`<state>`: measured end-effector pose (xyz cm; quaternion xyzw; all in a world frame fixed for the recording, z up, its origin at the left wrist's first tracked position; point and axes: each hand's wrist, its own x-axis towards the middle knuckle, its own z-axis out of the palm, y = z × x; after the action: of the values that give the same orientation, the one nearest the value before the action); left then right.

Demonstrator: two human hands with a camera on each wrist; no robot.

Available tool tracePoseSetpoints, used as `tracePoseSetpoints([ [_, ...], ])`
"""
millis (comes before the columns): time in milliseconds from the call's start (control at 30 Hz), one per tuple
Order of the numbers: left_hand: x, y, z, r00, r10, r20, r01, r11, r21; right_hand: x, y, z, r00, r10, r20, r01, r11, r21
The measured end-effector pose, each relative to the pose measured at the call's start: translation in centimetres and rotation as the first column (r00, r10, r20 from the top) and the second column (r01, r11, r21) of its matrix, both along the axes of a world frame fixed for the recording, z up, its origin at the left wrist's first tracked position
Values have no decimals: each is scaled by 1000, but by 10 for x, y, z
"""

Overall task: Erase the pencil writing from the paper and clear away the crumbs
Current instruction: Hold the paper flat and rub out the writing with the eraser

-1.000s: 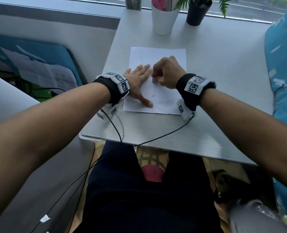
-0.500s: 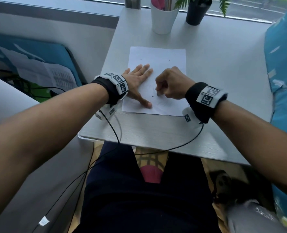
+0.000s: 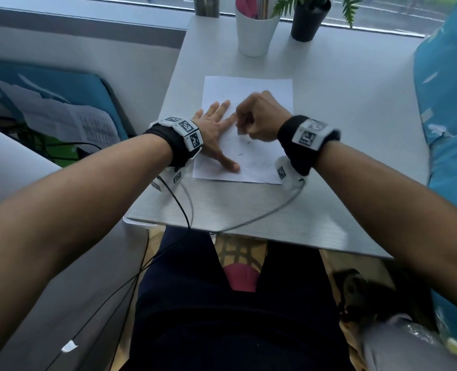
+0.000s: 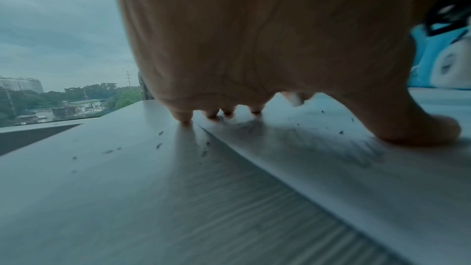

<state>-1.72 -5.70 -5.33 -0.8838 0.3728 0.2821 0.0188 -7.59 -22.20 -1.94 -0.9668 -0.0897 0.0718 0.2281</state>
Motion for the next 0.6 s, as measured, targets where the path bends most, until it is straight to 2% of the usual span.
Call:
tracePoseSetpoints([
  [100, -1, 1, 2, 1000, 1, -3, -1, 1000, -14, 5, 4, -2, 999, -39, 22, 38, 999, 20],
  [233, -1, 2, 0, 1000, 1, 5, -1, 1000, 10, -28, 2, -4, 996, 64, -61, -65, 998, -21],
  [300, -1, 1, 1, 1000, 3, 6, -3, 1000, 8, -17, 3, 4, 993, 83, -87, -89, 993, -73],
  [400, -4, 0, 3, 1000, 1, 3, -1, 1000, -10, 9, 3, 7, 1000, -4, -24, 3, 1000, -31],
  [467, -4, 0, 4, 1000, -1, 4, 1, 1000, -4, 2, 4, 2, 1000, -14, 7, 14, 1000, -11],
  [600, -2, 2, 3, 1000, -1, 6, 1, 1000, 20, -24, 2, 5, 990, 75, -120, -84, 994, -74],
])
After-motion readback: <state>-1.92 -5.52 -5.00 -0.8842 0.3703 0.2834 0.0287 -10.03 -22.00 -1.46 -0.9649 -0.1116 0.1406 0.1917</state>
